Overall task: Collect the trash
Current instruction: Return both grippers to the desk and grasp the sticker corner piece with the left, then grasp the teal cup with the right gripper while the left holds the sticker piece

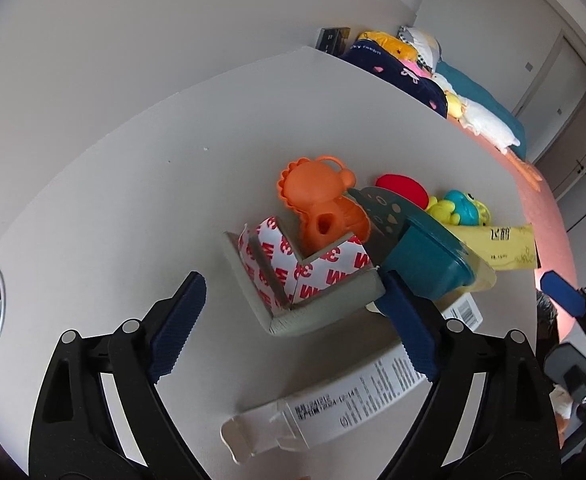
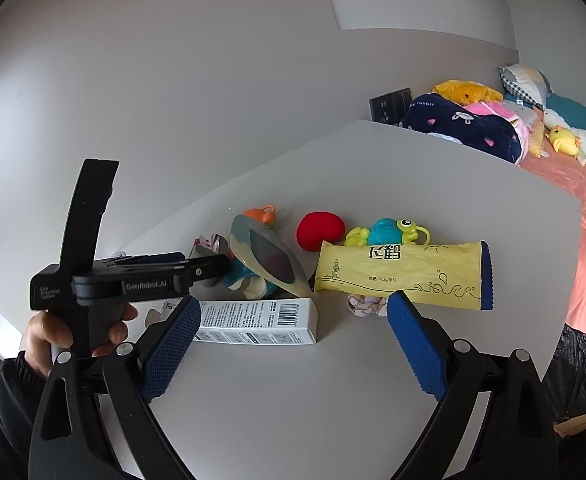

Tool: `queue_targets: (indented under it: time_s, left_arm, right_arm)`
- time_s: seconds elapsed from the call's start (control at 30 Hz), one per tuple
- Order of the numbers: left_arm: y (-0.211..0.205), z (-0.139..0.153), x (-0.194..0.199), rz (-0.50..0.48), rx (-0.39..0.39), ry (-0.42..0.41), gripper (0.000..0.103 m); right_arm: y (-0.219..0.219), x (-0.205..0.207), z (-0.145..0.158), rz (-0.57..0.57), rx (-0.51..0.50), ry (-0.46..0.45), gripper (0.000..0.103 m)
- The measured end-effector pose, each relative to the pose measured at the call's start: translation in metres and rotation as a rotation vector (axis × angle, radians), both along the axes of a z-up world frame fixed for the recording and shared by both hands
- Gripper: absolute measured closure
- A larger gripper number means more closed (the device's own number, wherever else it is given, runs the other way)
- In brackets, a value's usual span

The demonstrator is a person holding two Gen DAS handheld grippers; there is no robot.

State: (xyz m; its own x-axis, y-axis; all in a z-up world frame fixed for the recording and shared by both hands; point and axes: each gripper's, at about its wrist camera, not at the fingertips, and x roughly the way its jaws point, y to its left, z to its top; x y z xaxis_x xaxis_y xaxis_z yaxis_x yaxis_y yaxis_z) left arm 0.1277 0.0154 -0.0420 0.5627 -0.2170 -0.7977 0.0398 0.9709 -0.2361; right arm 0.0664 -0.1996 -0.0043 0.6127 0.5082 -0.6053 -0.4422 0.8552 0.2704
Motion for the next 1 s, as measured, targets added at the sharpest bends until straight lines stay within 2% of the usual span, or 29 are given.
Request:
queue_targets:
  time_s: [0.1,0.13,0.3,0.5,0.83,0.97,1.0]
  left_arm:
    - [0.001,0.0,0.003,-0.006,0.003,-0.007,0.017]
    - [0.0,0.0,0.004,-0.011,0.008,-0.015,0.022]
    - [-0.002,0.003,0.001,-0.026,0.034,-0.053,0.028]
    - [0.01,0.025,-0.005,0.018,0.084,-0.109,0.031]
    - [0.045,0.045,-0.01,0.114,0.039,-0.142,0.031]
    - [0.05,0.051,-0.013,0.124,0.025,-0.151,0.031]
    - [0.05,0.051,-0.013,0.123,0.02,-0.153,0.031]
  right_arm:
    - [0.002,0.004,0.0,0.002,-0.004,0.003,0.009]
    - [0.002,0.005,-0.001,0.004,-0.007,0.005,0.009]
    - [0.011,0.012,-0.003,0.022,-0.029,0.006,0.009]
    - [0.031,0.027,-0.005,0.062,-0.076,0.011,0.009]
    - [0.084,0.044,-0.014,0.146,-0.211,-0.02,0.01]
    - [0.097,0.055,-0.027,0.159,-0.268,0.008,0.016]
    - [0.099,0.058,-0.03,0.161,-0.273,0.021,0.021]
